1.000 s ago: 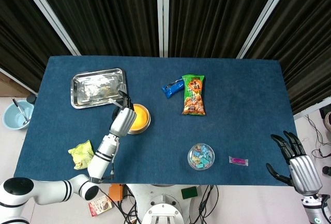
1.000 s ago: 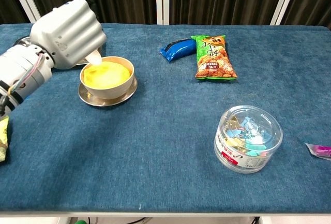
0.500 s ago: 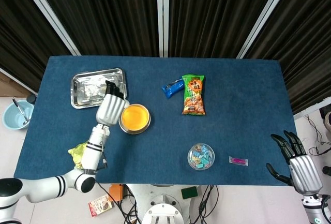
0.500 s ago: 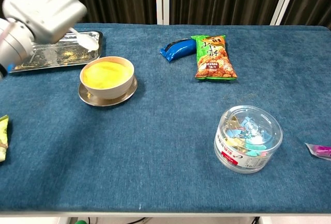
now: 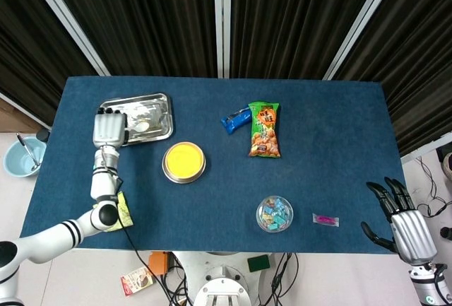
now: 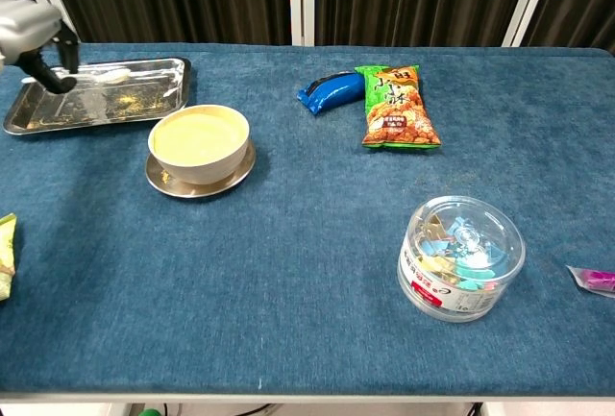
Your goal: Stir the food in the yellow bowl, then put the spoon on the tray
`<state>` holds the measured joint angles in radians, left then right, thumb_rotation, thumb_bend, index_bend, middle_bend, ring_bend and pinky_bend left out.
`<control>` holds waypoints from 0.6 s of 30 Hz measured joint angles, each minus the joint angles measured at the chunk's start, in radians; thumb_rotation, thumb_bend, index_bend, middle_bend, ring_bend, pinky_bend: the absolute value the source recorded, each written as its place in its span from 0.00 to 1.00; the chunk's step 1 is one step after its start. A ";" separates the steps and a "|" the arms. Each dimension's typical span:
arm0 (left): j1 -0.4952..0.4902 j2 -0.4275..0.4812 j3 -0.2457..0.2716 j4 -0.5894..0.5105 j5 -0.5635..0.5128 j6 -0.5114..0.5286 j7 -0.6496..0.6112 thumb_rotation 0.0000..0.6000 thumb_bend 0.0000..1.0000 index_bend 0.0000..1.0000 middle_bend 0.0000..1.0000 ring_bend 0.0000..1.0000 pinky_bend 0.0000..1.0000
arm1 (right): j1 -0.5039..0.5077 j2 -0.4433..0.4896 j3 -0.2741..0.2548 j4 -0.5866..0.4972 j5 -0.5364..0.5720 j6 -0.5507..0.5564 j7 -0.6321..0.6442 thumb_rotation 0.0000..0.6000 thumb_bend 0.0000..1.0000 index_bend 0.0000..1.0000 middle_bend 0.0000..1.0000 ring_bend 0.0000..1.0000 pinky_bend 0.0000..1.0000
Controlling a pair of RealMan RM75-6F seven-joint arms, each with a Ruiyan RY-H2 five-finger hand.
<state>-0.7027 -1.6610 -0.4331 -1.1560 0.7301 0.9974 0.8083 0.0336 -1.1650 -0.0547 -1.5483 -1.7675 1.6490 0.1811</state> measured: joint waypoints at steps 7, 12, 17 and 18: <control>-0.032 -0.049 0.016 0.180 -0.023 -0.059 -0.086 1.00 0.42 0.55 0.35 0.22 0.19 | 0.011 0.004 0.007 -0.022 0.009 -0.023 -0.019 1.00 0.28 0.12 0.14 0.00 0.07; -0.057 -0.096 0.043 0.282 -0.017 -0.089 -0.115 1.00 0.39 0.48 0.33 0.20 0.19 | 0.014 0.004 0.008 -0.031 0.012 -0.032 -0.029 1.00 0.28 0.12 0.14 0.00 0.07; -0.077 -0.131 0.068 0.338 0.005 -0.096 -0.135 1.00 0.34 0.38 0.28 0.17 0.19 | 0.012 0.006 0.008 -0.038 0.010 -0.028 -0.034 1.00 0.28 0.12 0.14 0.00 0.07; -0.078 -0.134 0.070 0.340 0.007 -0.094 -0.138 1.00 0.34 0.36 0.27 0.17 0.19 | 0.011 0.007 0.008 -0.038 0.009 -0.026 -0.034 1.00 0.28 0.12 0.14 0.00 0.07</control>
<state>-0.7812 -1.7945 -0.3633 -0.8164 0.7375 0.9038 0.6698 0.0448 -1.1585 -0.0470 -1.5868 -1.7587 1.6228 0.1467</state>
